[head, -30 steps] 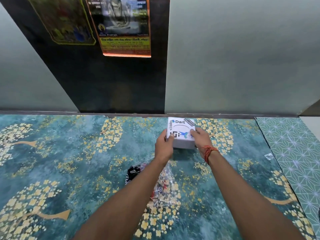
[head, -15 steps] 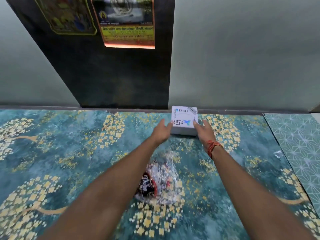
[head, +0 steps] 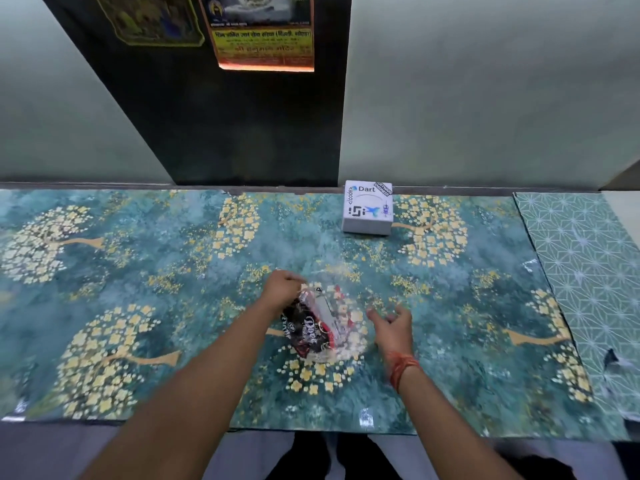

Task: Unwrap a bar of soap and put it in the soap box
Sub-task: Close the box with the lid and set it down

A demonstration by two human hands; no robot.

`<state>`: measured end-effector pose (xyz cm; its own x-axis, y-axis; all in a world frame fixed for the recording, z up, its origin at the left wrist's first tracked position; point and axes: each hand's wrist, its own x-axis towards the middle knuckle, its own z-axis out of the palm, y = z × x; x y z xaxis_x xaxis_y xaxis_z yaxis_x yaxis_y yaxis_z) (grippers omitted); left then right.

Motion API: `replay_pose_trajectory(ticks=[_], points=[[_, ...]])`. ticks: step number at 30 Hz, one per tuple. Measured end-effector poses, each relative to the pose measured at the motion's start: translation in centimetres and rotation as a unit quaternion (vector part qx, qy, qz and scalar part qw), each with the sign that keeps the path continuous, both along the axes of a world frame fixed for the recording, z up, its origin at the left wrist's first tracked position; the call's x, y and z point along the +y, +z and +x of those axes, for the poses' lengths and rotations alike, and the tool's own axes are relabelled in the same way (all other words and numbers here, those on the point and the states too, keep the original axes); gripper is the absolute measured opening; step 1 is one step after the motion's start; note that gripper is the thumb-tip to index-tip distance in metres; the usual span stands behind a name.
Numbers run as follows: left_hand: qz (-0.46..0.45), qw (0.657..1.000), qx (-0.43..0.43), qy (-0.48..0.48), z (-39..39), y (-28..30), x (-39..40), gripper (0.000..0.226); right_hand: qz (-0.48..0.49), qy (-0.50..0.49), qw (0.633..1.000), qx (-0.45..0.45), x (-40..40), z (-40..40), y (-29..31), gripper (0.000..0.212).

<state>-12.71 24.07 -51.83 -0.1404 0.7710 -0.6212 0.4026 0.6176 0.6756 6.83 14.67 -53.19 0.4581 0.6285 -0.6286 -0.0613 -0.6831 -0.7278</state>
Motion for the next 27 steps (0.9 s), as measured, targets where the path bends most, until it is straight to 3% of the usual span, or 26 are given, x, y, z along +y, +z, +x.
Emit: replay_pose_trajectory(ticks=[4,9,11,17,22,27], points=[[-0.01,0.984,-0.079,0.158,-0.7,0.2,-1.9,0.02,-0.003,-0.011,1.0,-0.011,1.3,0.8,0.8,0.084],[-0.007,0.953,-0.158,0.258,-0.5,1.0,-3.5,0.027,0.006,0.036,0.975,0.219,2.2,0.8,2.4,0.057],[0.013,0.948,-0.16,0.274,-0.1,1.0,-3.9,0.026,0.036,0.044,0.975,0.214,2.6,0.6,2.9,0.045],[0.004,0.95,-0.229,0.212,-0.5,2.1,-4.8,0.022,0.081,0.051,0.991,0.09,3.5,1.8,3.6,0.026],[0.011,0.957,-0.235,0.172,-1.0,2.7,-5.3,0.012,0.113,0.033,0.99,0.083,3.7,2.7,4.0,0.025],[-0.05,0.939,-0.308,0.142,-1.3,3.7,-6.0,0.009,0.179,0.008,0.979,0.096,3.4,3.5,5.1,0.035]])
